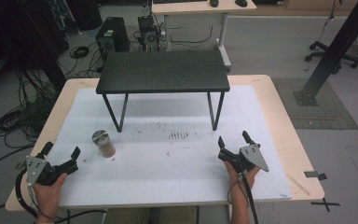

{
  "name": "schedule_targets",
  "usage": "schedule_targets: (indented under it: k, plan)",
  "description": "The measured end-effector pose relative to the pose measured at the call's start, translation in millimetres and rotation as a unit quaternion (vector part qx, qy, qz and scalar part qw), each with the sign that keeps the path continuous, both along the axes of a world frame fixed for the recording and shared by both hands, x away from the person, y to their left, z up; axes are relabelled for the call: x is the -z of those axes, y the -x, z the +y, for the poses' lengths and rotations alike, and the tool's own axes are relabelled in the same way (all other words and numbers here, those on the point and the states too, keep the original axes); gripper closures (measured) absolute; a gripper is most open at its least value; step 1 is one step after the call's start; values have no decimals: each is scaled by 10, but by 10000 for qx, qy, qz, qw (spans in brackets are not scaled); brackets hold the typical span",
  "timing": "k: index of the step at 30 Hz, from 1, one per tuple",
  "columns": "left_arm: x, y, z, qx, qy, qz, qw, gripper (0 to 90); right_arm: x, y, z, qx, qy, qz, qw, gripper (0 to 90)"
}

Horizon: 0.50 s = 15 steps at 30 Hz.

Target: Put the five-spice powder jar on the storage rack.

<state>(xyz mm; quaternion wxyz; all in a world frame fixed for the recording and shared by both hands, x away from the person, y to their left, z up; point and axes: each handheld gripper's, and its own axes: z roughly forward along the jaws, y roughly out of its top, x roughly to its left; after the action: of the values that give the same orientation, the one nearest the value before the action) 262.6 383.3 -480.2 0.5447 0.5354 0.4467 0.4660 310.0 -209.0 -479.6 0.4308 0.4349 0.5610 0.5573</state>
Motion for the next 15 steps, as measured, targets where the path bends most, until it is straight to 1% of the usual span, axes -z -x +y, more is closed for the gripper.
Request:
schedule_targets:
  k: [15]
  plan:
    - [-1, -1, 2, -11, 12, 7, 10000, 2, 0, 1, 0, 4, -2, -1, 10000, 91]
